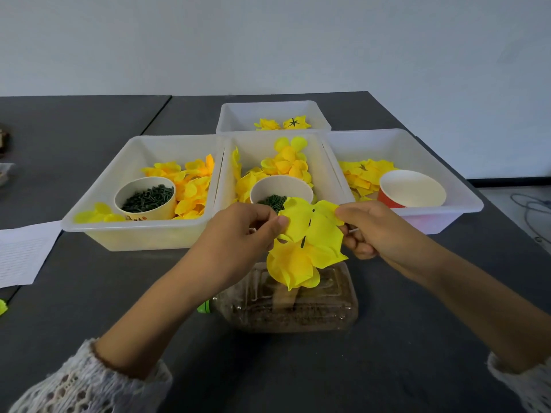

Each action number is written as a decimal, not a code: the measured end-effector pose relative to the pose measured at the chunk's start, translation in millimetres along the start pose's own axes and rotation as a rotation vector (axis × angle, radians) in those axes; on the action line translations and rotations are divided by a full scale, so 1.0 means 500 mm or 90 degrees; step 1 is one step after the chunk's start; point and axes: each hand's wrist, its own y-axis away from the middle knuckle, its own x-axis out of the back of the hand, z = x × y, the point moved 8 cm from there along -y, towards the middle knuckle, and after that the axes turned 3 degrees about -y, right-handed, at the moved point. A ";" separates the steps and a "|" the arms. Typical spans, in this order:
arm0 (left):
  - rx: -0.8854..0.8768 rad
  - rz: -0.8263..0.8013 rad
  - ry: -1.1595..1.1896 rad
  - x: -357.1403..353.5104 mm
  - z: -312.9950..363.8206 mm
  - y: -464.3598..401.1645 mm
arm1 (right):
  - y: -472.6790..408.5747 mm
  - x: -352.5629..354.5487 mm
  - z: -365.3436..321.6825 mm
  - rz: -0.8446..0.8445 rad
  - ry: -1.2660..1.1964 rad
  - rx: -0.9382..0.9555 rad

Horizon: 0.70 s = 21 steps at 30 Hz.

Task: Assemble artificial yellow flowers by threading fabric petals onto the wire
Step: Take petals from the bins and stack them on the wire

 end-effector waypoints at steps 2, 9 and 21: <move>0.002 0.002 0.005 0.001 -0.001 0.000 | -0.001 0.001 0.003 0.006 -0.005 0.000; 0.019 -0.007 0.014 -0.006 -0.018 0.001 | 0.004 0.002 -0.006 0.021 0.020 0.023; 0.042 0.026 0.068 -0.009 -0.014 -0.010 | -0.016 -0.008 0.030 -0.003 -0.028 -0.048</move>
